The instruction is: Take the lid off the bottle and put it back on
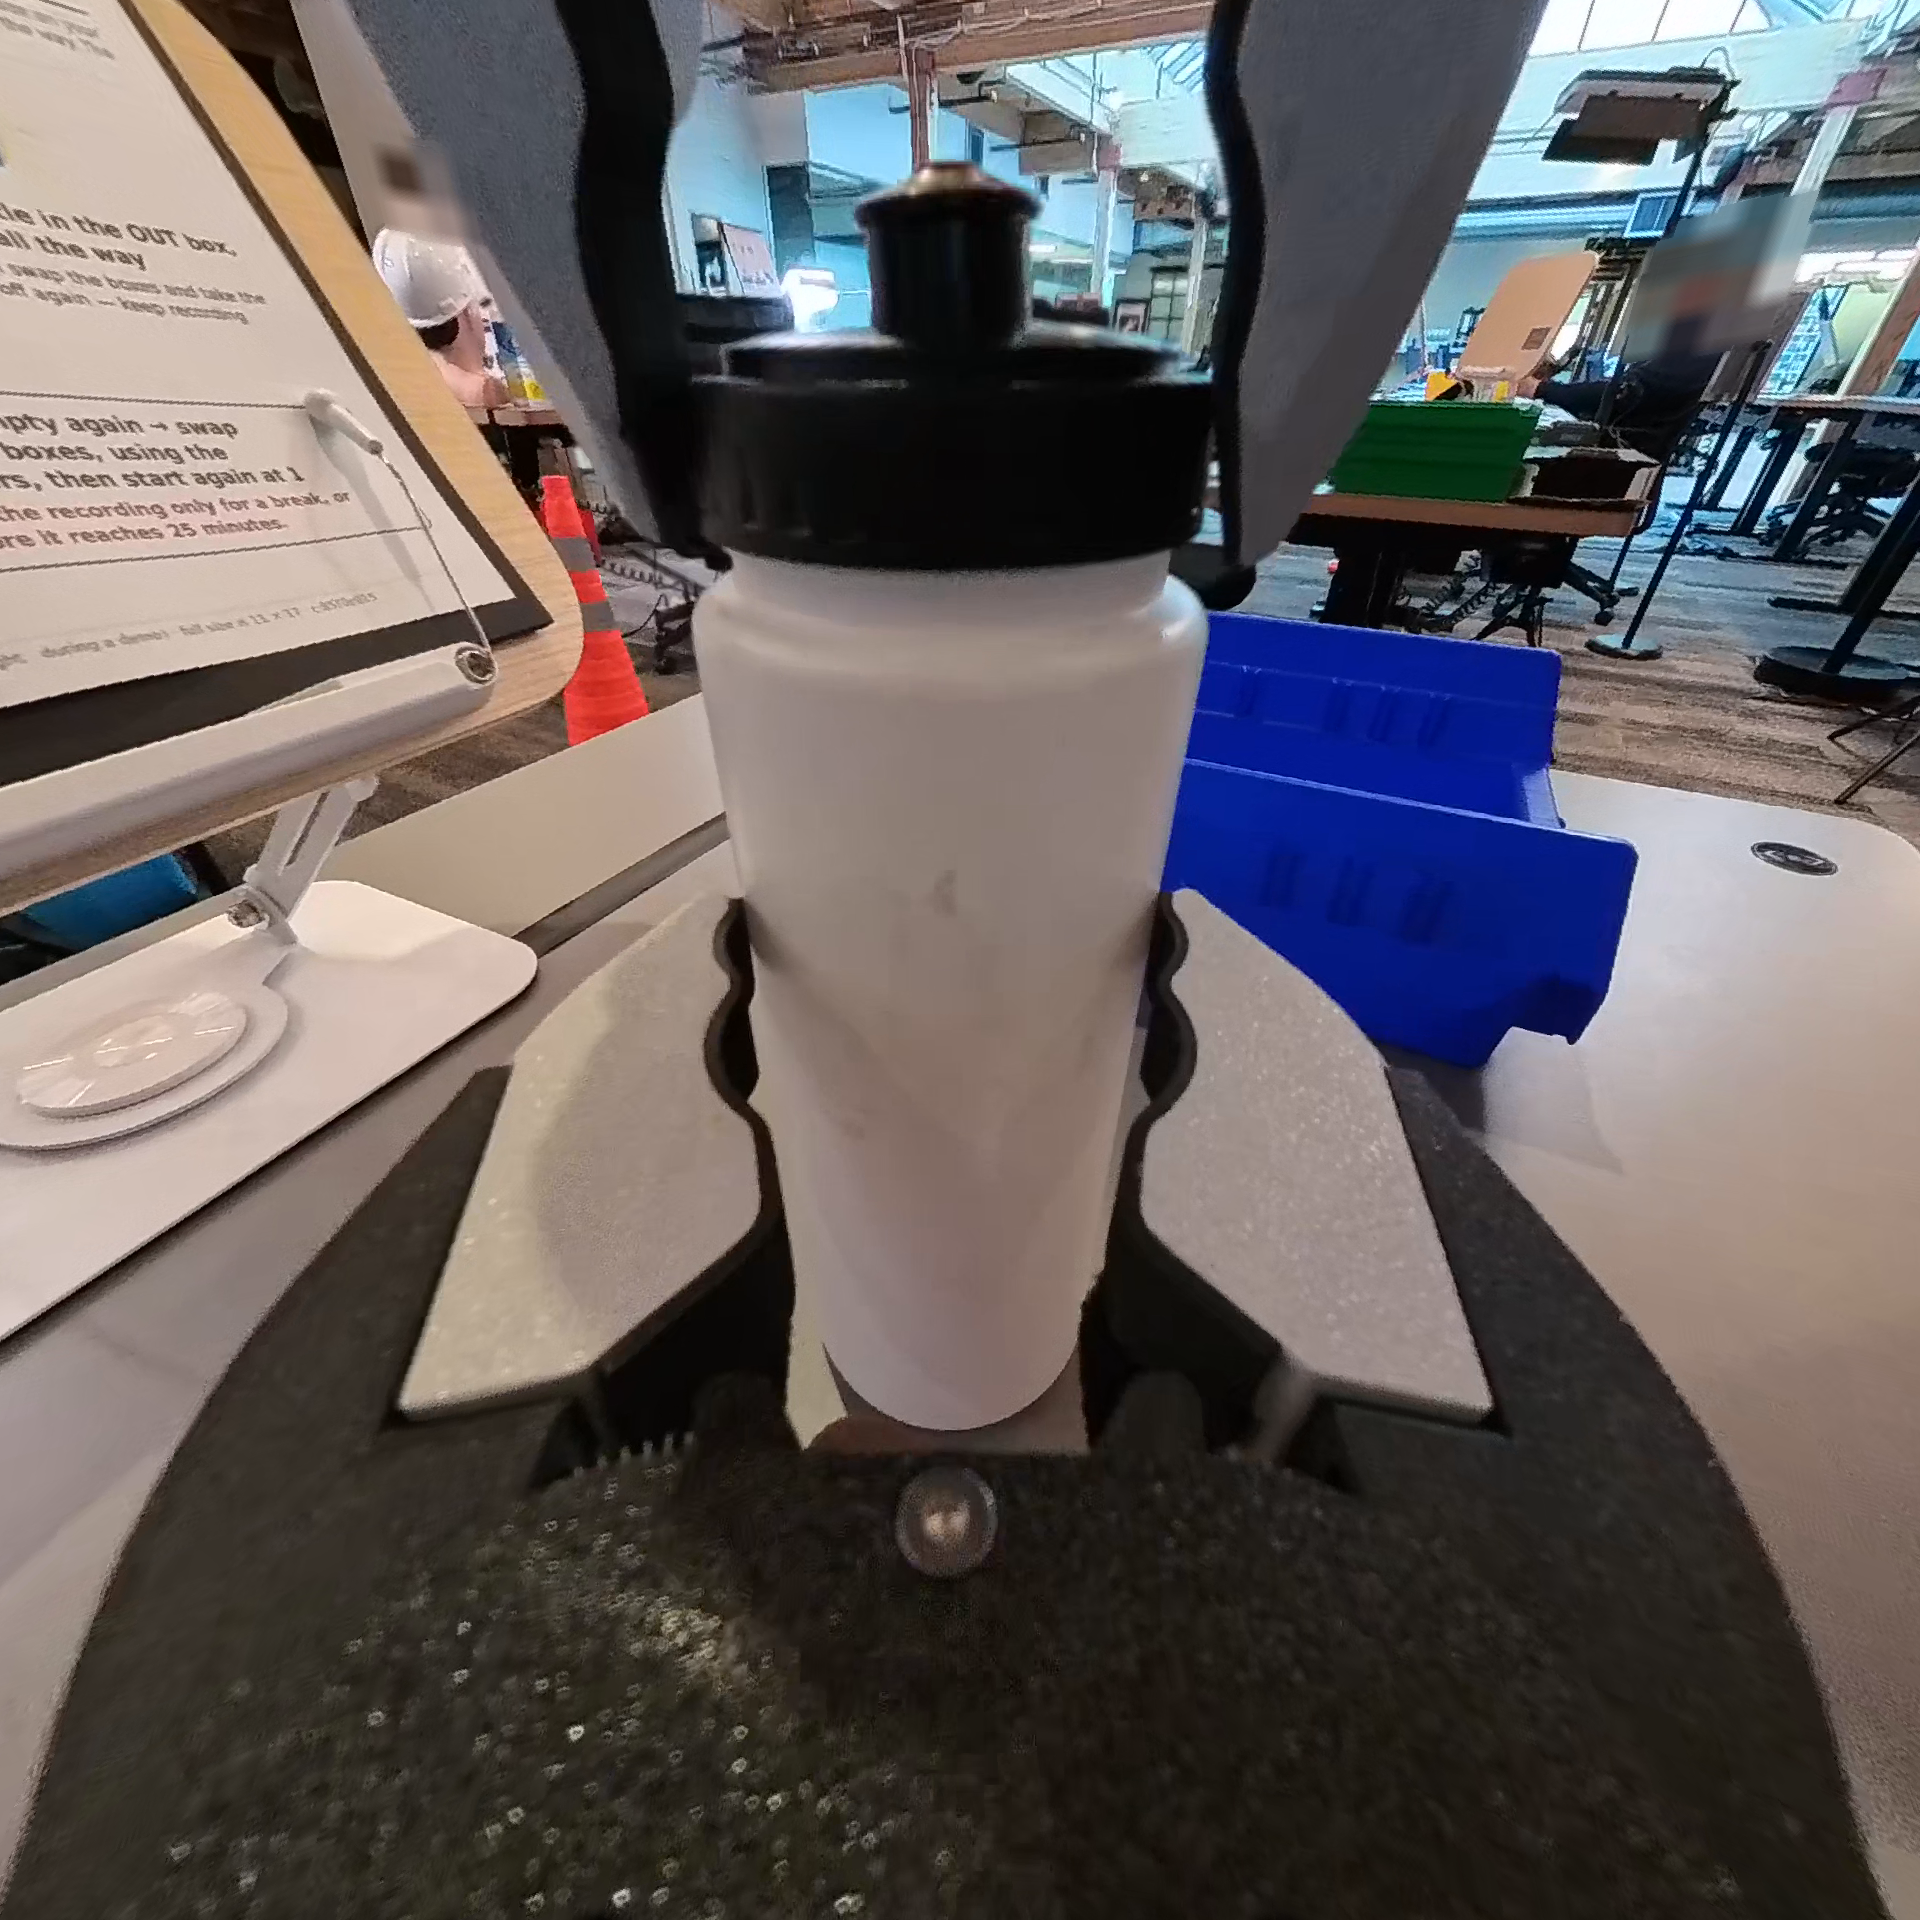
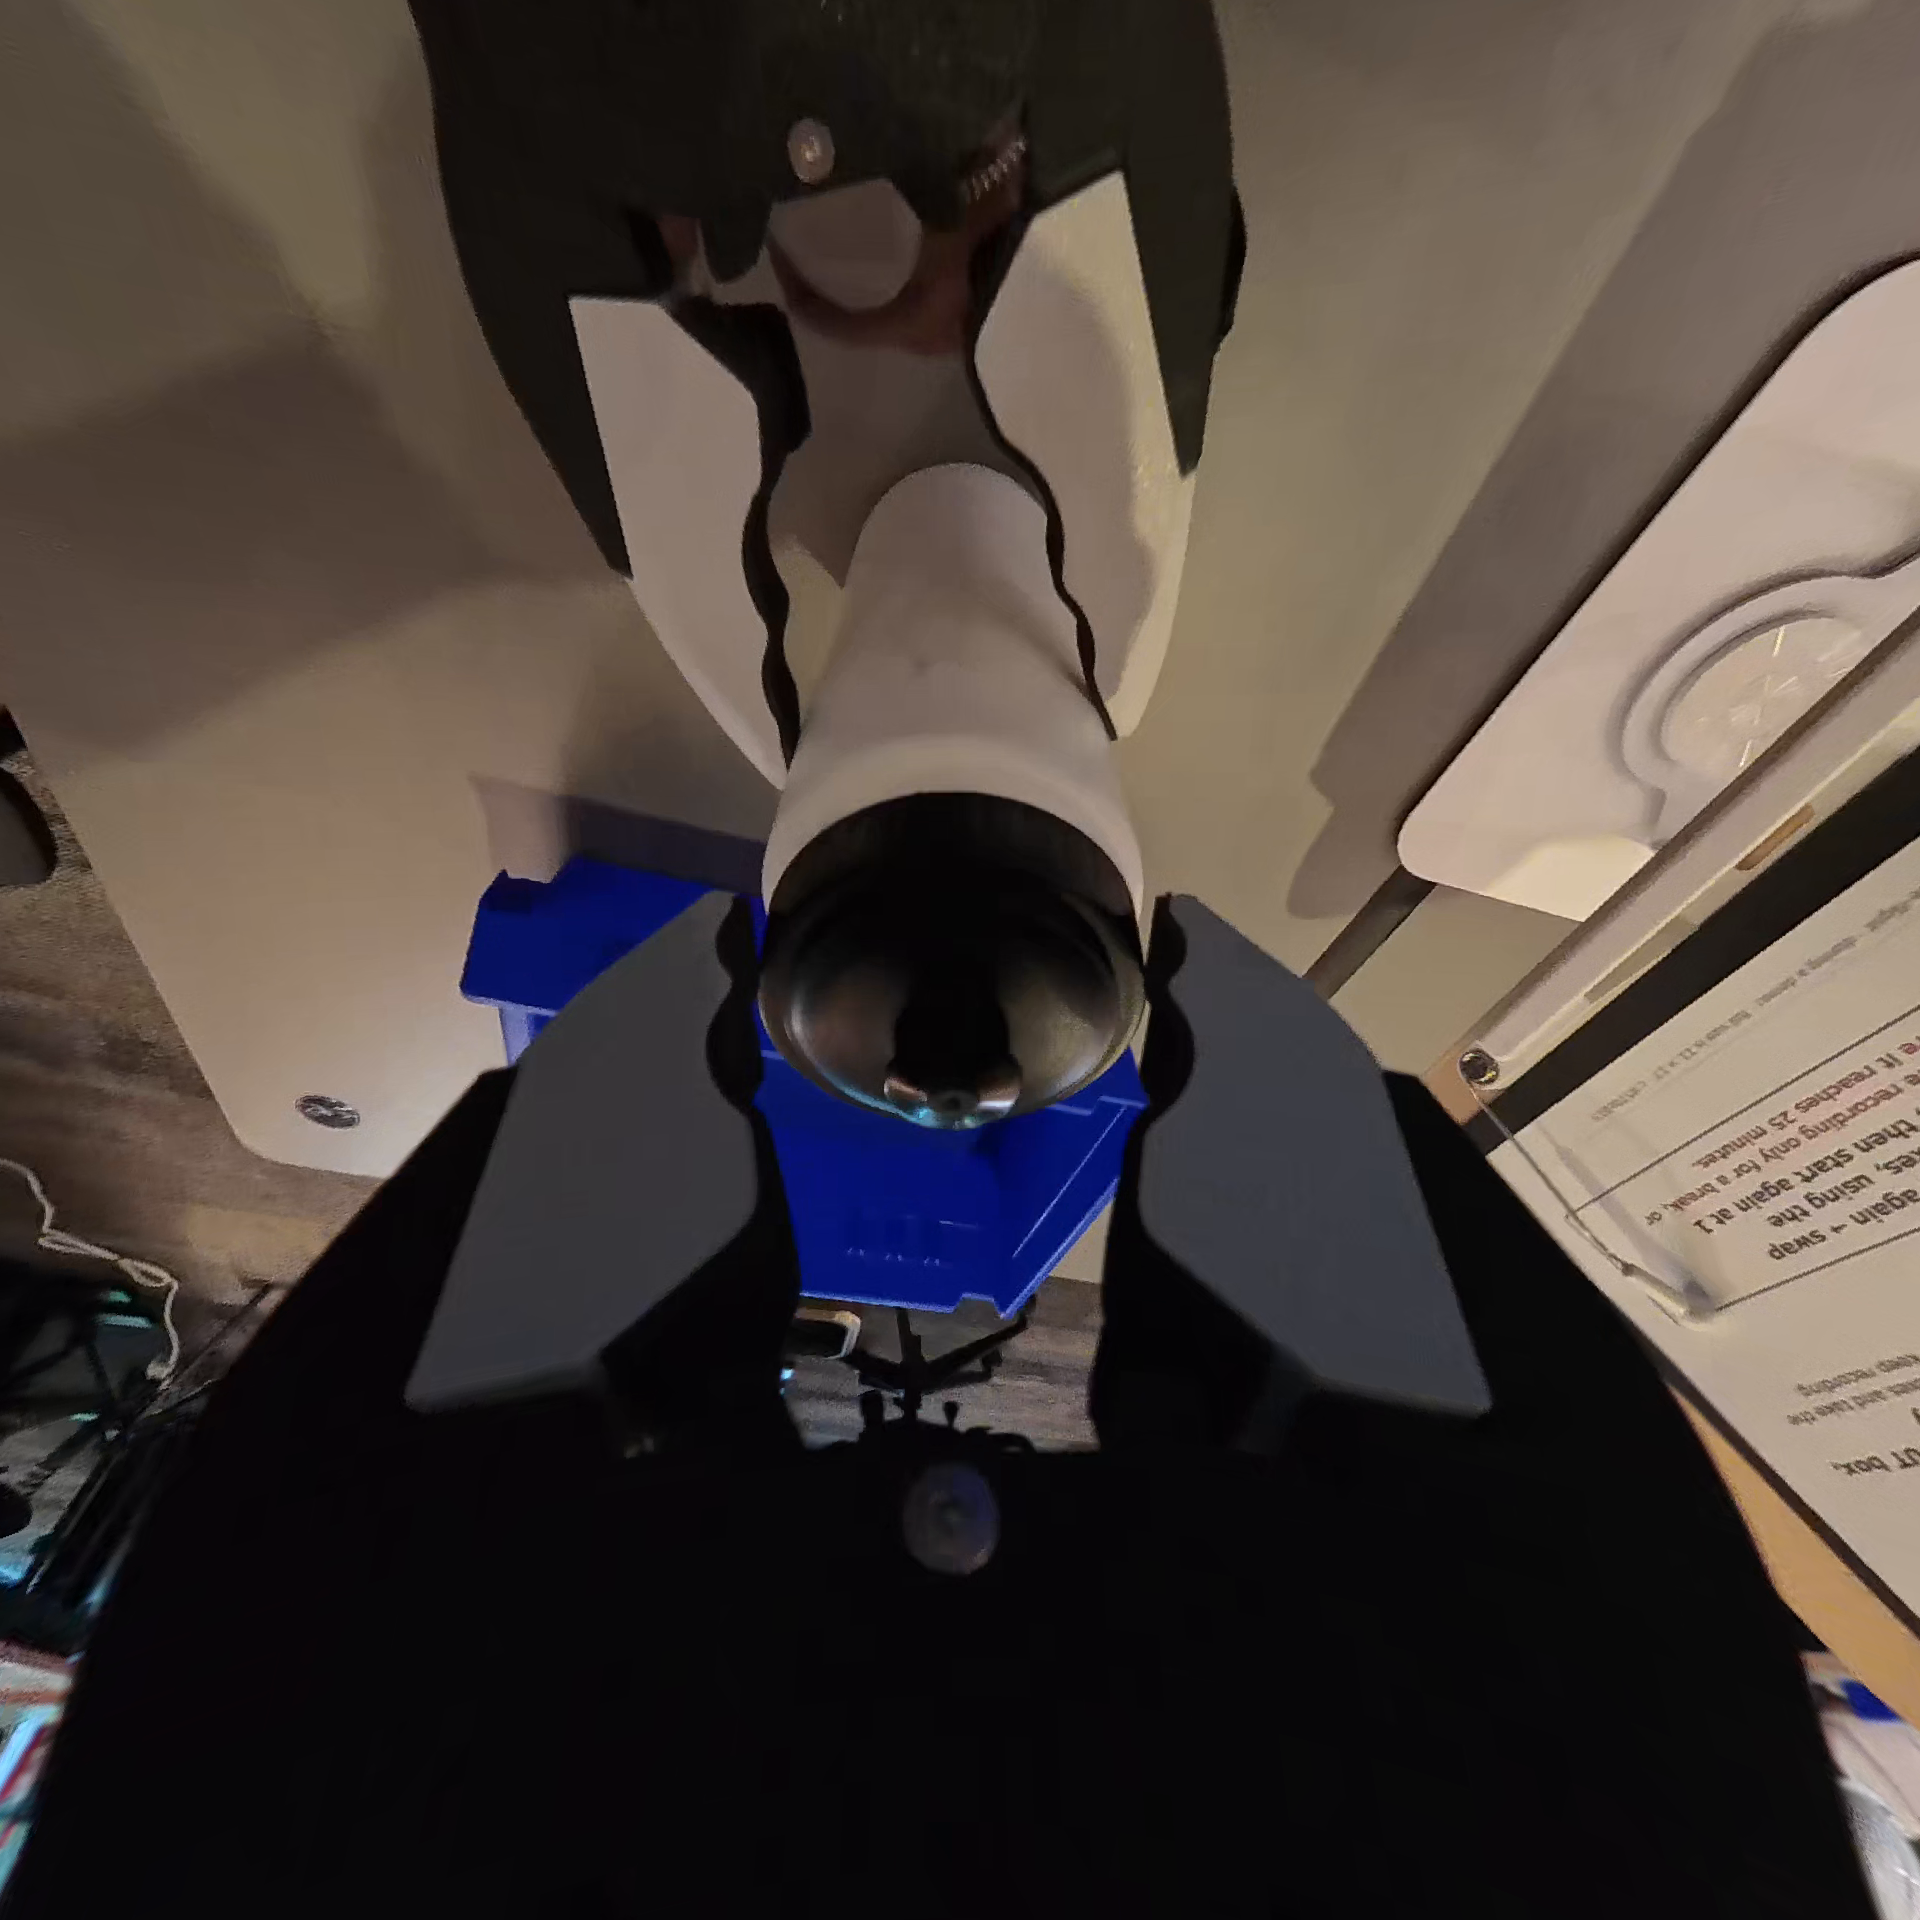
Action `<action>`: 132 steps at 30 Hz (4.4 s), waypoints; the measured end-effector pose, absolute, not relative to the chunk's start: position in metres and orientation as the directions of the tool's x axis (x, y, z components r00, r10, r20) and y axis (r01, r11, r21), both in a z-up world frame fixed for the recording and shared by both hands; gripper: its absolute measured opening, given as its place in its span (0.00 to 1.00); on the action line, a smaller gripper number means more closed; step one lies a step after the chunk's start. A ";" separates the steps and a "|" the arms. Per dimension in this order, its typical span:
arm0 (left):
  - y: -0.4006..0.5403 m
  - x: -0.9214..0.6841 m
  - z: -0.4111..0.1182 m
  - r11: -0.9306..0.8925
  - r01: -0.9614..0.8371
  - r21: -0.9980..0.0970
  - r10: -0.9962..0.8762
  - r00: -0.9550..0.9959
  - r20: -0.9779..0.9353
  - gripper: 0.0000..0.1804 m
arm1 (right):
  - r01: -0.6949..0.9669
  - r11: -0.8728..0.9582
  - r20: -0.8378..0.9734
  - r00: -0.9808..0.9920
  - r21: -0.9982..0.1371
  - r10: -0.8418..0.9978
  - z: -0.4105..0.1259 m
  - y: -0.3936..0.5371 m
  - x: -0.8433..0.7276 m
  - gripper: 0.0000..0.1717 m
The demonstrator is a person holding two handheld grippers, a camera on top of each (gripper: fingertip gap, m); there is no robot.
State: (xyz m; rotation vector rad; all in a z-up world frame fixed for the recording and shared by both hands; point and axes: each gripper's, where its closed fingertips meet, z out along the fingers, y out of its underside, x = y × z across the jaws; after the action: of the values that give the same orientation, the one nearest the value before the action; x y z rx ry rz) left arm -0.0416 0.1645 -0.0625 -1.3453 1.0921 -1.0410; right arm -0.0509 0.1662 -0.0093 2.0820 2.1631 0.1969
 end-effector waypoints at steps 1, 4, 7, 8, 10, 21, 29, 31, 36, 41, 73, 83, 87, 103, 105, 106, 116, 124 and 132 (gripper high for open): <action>0.164 -0.042 -0.063 -0.017 -0.053 -0.998 -0.980 0.197 0.006 0.40 | 0.983 0.020 -0.012 -0.018 0.184 1.000 -0.008 0.166 -0.051 0.41; 0.164 -0.042 -0.063 -0.018 -0.055 -0.998 -0.981 0.195 0.007 0.40 | 0.996 -0.080 0.004 0.080 0.038 0.997 0.003 0.165 -0.066 0.41; 0.164 -0.042 -0.063 -0.019 -0.055 -0.998 -0.980 0.197 0.007 0.40 | 0.960 -0.166 0.033 0.178 -0.223 0.983 0.028 0.160 -0.085 0.55; 0.164 -0.042 -0.063 -0.019 -0.055 -0.998 -0.980 0.197 0.008 0.40 | 0.931 -0.200 0.072 0.233 -0.307 0.970 0.036 0.162 -0.087 0.56; 0.164 -0.042 -0.063 -0.020 -0.054 -0.998 -0.980 0.198 0.008 0.40 | 0.822 -0.290 0.108 0.387 -0.489 0.916 0.053 0.166 -0.089 0.56; 0.164 -0.042 -0.064 -0.013 -0.060 -0.998 -0.980 0.200 0.001 0.40 | -0.149 -0.515 -0.286 0.938 -0.844 0.198 0.011 0.170 -0.021 0.53; 0.164 -0.042 -0.064 -0.011 -0.064 -0.998 -0.979 0.201 -0.002 0.40 | -0.191 -0.291 -0.238 0.962 -0.937 0.134 0.006 0.166 -0.032 0.48; 0.164 -0.042 -0.065 -0.010 -0.066 -0.998 -0.980 0.201 -0.003 0.40 | -0.143 -0.281 -0.185 0.974 -0.949 0.128 0.005 0.169 -0.035 0.50; 0.164 -0.042 -0.065 -0.011 -0.066 -0.998 -0.980 0.201 -0.003 0.40 | -0.055 -0.333 -0.106 0.985 -0.941 0.138 -0.008 0.180 -0.044 0.52; 0.165 -0.042 -0.066 -0.012 -0.066 -0.998 -0.979 0.204 -0.001 0.40 | 0.082 -0.340 0.004 0.974 -0.937 0.225 -0.009 0.181 -0.047 0.44; 0.160 -0.042 -0.067 0.028 -0.048 -0.998 -0.971 0.236 -0.038 0.40 | 0.131 -0.033 0.130 0.991 -0.991 0.039 0.098 0.081 0.121 0.43; 0.160 -0.040 -0.069 0.032 -0.056 -0.998 -0.973 0.228 -0.044 0.40 | -0.014 -0.440 -0.036 0.998 -0.898 0.042 -0.072 0.179 0.194 0.43; 0.161 -0.040 -0.071 0.028 -0.062 -0.998 -0.973 0.227 -0.041 0.39 | -0.057 -0.640 -0.117 0.992 -0.766 0.052 -0.146 0.204 0.192 0.44; 0.162 -0.040 -0.074 0.019 -0.077 -0.997 -0.975 0.220 -0.036 0.39 | -0.024 -0.730 -0.154 0.982 -0.683 0.112 -0.171 0.214 0.177 0.40; 0.162 -0.040 -0.075 0.015 -0.077 -0.997 -0.975 0.219 -0.032 0.39 | -0.022 -0.652 -0.128 0.985 -0.758 0.115 -0.139 0.211 0.185 0.42; 0.162 -0.040 -0.075 0.014 -0.078 -0.997 -0.976 0.218 -0.031 0.39 | -0.029 -0.591 -0.121 0.986 -0.806 0.118 -0.115 0.208 0.188 0.42; 0.161 -0.039 -0.078 0.007 -0.087 -0.996 -0.973 0.230 -0.027 0.39 | -0.137 0.105 -0.088 0.921 -0.985 0.379 0.119 0.102 0.136 0.52; 0.147 -0.045 -0.078 0.017 -0.096 -0.995 -0.989 0.146 -0.031 0.38 | -0.145 0.047 -0.080 0.753 -0.988 0.654 0.109 0.092 0.064 0.61; 0.134 -0.061 -0.076 -0.009 -0.086 -0.996 -0.988 0.156 -0.005 0.54 | 0.061 -0.123 -0.060 0.614 -0.991 0.787 0.043 0.107 -0.013 0.66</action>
State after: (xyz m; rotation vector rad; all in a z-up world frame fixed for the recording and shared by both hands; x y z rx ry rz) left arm -0.0612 0.1336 -0.0763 -1.3434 1.1530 -1.0521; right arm -0.0132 0.1073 0.0434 3.6902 1.6820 -1.6815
